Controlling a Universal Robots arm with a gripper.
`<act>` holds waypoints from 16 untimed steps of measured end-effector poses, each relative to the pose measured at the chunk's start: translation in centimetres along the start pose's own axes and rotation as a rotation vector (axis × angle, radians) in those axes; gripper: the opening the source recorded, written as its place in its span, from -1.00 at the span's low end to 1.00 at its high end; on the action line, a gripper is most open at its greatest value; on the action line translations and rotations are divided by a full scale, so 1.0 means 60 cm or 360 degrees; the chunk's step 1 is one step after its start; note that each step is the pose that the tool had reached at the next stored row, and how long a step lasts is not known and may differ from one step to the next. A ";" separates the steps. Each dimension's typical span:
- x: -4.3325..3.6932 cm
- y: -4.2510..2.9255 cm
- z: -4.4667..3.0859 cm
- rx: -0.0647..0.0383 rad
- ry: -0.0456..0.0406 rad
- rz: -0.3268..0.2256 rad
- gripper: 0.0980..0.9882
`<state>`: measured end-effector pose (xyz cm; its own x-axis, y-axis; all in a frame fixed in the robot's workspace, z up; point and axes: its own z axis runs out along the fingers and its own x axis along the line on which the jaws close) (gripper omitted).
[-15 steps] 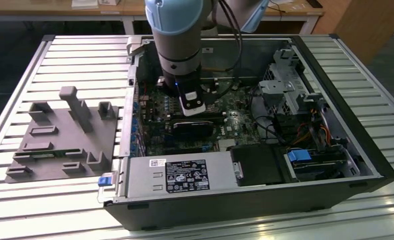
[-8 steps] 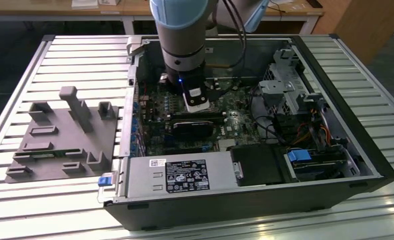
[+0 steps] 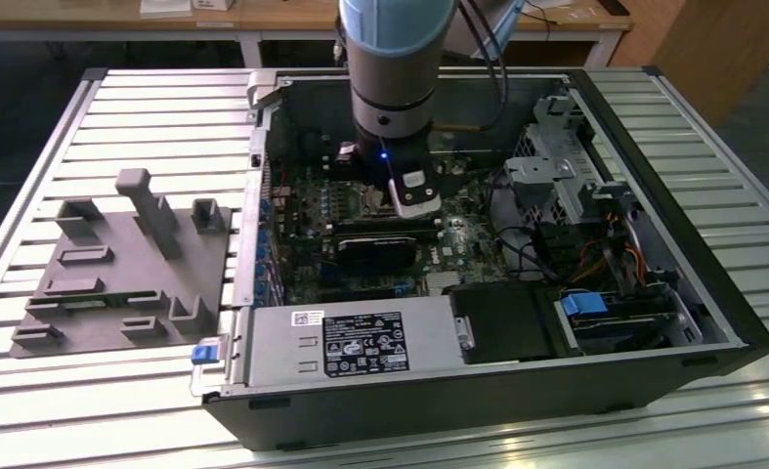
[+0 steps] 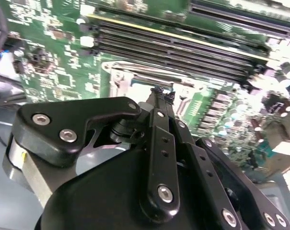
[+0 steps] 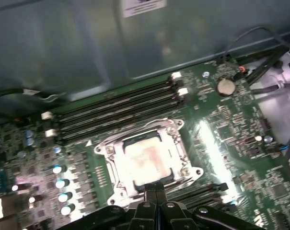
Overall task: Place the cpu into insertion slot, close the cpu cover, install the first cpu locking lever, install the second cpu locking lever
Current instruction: 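Install the second cpu locking lever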
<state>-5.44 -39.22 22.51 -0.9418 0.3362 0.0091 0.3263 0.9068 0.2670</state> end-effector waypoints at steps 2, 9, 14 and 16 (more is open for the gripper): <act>-0.003 0.004 0.001 0.0019 -0.0002 -0.0001 -0.99; 0.000 0.031 0.009 0.0101 -0.0022 -0.0005 -0.99; 0.004 0.050 0.014 0.0140 -0.0034 -0.0008 -0.99; 0.004 0.050 0.014 0.0140 -0.0034 -0.0008 -0.99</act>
<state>-4.63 -36.18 22.51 -0.9418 0.3359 -0.0132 0.3282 0.9271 0.1811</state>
